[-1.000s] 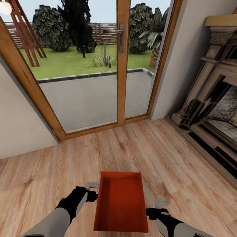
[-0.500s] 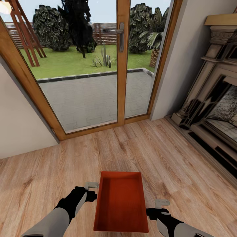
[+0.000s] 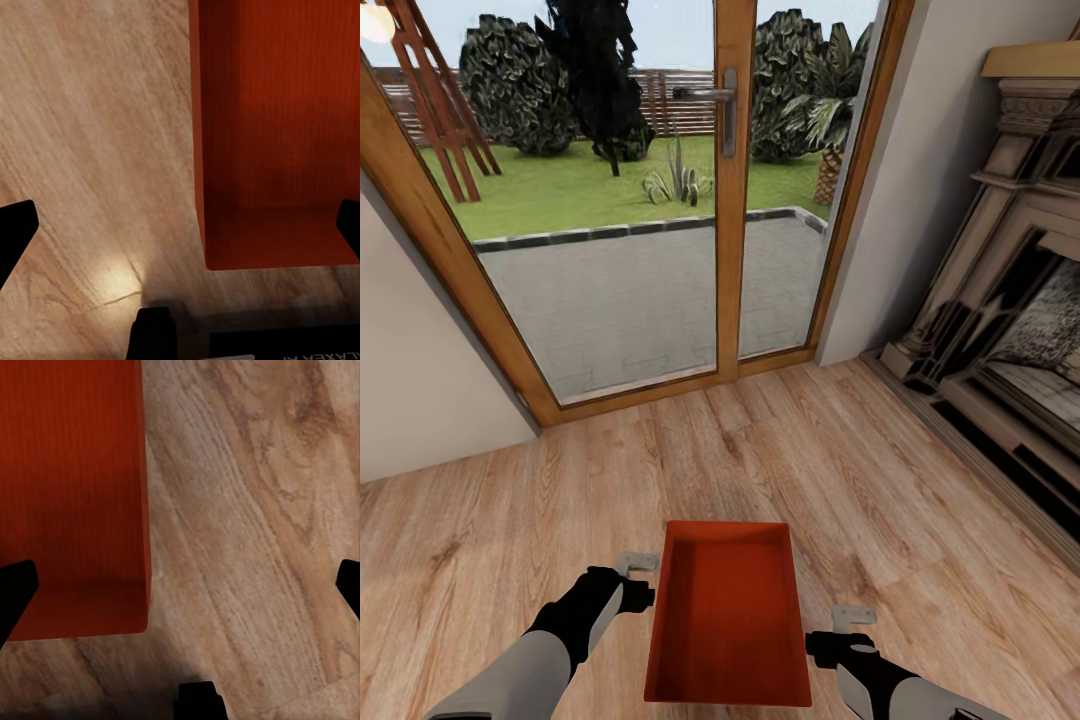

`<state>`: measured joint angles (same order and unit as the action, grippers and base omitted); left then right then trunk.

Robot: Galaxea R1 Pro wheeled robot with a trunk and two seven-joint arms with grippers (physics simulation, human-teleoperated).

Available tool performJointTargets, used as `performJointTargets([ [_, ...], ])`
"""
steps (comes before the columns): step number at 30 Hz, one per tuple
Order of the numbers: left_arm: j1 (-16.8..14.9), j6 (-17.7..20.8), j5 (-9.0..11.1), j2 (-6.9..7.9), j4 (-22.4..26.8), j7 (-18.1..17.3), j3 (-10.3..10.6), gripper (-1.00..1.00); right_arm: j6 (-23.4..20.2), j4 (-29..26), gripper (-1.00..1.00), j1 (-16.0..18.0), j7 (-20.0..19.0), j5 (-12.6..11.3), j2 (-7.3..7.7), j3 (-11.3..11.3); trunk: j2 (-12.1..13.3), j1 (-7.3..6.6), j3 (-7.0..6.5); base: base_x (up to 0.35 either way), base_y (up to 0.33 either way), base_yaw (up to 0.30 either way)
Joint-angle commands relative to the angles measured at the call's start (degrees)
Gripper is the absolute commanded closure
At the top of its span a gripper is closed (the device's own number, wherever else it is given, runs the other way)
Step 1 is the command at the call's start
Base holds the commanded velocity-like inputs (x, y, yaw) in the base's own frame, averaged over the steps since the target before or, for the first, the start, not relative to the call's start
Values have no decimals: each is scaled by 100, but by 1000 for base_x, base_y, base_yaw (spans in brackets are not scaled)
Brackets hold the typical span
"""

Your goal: Move the two storage containers from the living room to the garage. In the garage, place one container on the floor and stack the other container on top of it (either order is fine).

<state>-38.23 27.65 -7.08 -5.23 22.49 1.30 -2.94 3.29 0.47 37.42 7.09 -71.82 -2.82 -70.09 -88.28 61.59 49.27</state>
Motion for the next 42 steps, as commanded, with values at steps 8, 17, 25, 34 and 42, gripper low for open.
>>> performJointTargets([
  [8, -1, 23, -56, -7, 10, -7, -31, -100, 87, 5, -100, 2, 7, -52, 13, -47, -2, 0, 4, 0, 0, 0],
  [17, -1, 24, -56, -12, 10, -7, -31, -100, 145, 5, -100, 2, 11, -51, 18, -40, -2, 0, 4, 0, 0, 0],
  [25, -1, -12, -56, -4, 10, 1, -31, -100, 132, 5, -100, 2, 10, -46, 9, -77, -2, 0, 4, 0, 0, 0],
  [34, -1, -166, -26, -44, -84, 14, -22, -100, 76, 5, -100, 5, 333, -59, -82, -58, -2, 0, 4, 0, 0, 0],
  [42, -1, -362, -31, -108, -601, 26, -64, -100, -346, 5, -100, 220, 776, -58, -430, -58, -2, 0, 4, 0, 0, 0],
])
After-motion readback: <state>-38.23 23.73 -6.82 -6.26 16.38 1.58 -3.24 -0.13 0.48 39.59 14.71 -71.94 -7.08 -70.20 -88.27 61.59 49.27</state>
